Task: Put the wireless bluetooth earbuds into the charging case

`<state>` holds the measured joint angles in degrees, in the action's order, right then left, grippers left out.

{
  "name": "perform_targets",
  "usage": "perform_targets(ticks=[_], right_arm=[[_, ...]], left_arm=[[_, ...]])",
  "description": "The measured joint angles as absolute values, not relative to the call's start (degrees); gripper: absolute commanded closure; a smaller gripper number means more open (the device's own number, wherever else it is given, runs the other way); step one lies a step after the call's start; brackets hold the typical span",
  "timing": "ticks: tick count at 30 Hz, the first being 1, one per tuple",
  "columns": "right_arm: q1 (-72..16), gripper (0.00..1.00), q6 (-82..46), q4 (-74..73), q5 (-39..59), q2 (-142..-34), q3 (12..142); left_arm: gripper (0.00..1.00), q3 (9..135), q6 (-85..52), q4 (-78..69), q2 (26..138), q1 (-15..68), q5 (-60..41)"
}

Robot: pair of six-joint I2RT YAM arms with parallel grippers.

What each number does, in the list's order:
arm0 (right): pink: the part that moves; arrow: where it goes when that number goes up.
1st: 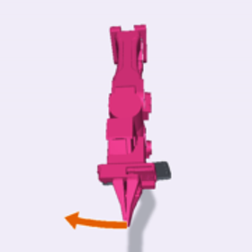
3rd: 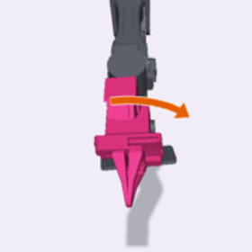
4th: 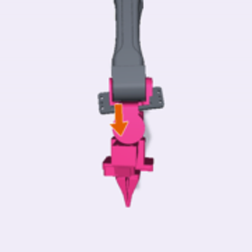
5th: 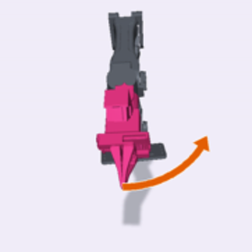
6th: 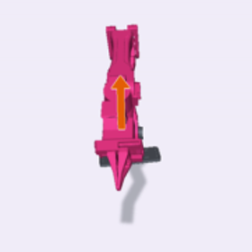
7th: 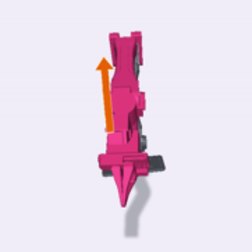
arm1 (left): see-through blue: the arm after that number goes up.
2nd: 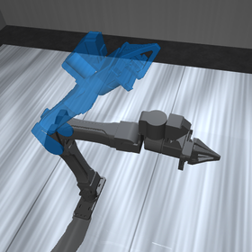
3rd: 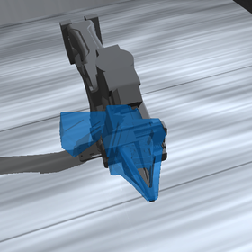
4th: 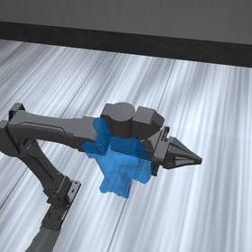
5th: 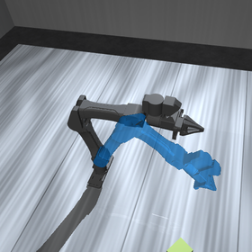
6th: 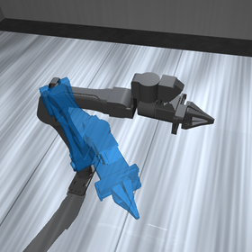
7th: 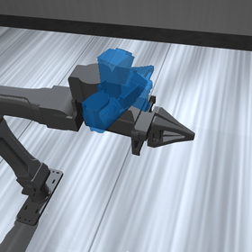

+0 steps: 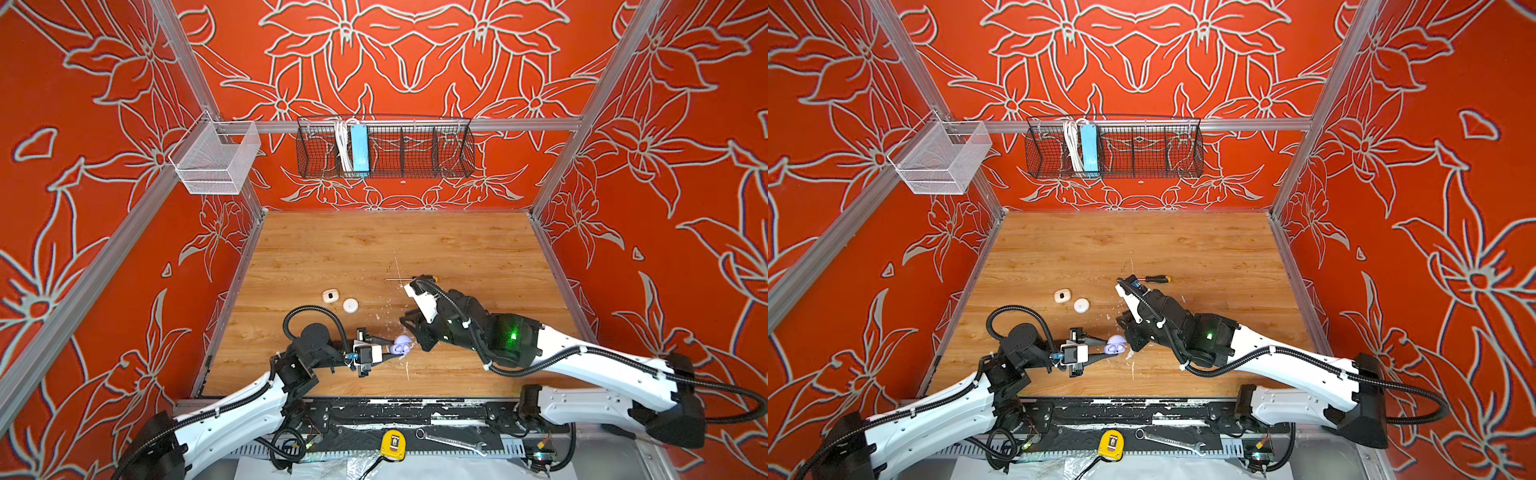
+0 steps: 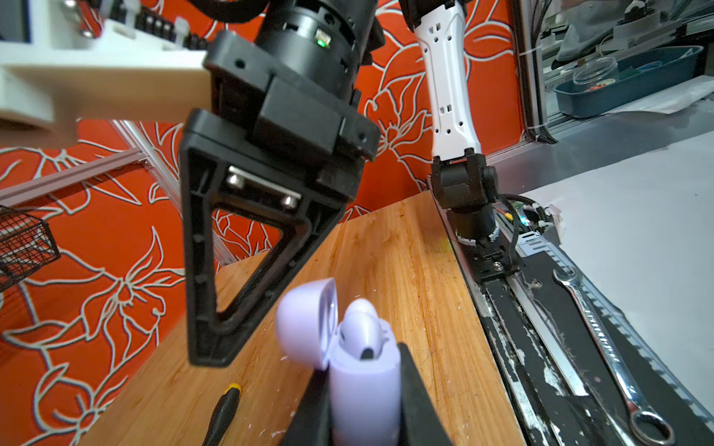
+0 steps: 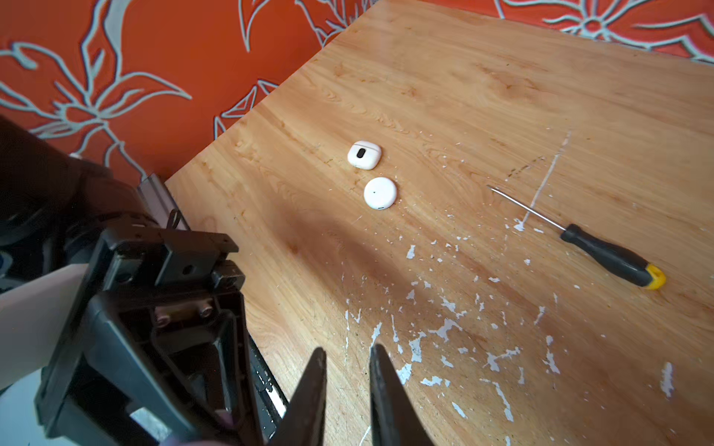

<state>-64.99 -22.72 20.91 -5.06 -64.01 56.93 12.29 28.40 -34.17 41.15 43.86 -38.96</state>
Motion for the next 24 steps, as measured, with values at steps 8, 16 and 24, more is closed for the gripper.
perform_targets(ticks=[8,16,24], right_arm=[[-64.84,0.81,-20.99,20.75,2.24,-65.41,56.84],[-67.29,0.83,-21.91,18.41,6.09,-61.41,53.89],[-65.12,0.56,-27.97,23.40,-13.67,-53.36,52.31]], left_arm=[[1.00,12.32,28.62,-33.58,40.97,43.99,-38.89],[1.00,13.02,25.52,-31.42,43.79,44.27,-33.45],[1.00,22.76,1.80,-29.50,58.57,44.29,-17.61]])
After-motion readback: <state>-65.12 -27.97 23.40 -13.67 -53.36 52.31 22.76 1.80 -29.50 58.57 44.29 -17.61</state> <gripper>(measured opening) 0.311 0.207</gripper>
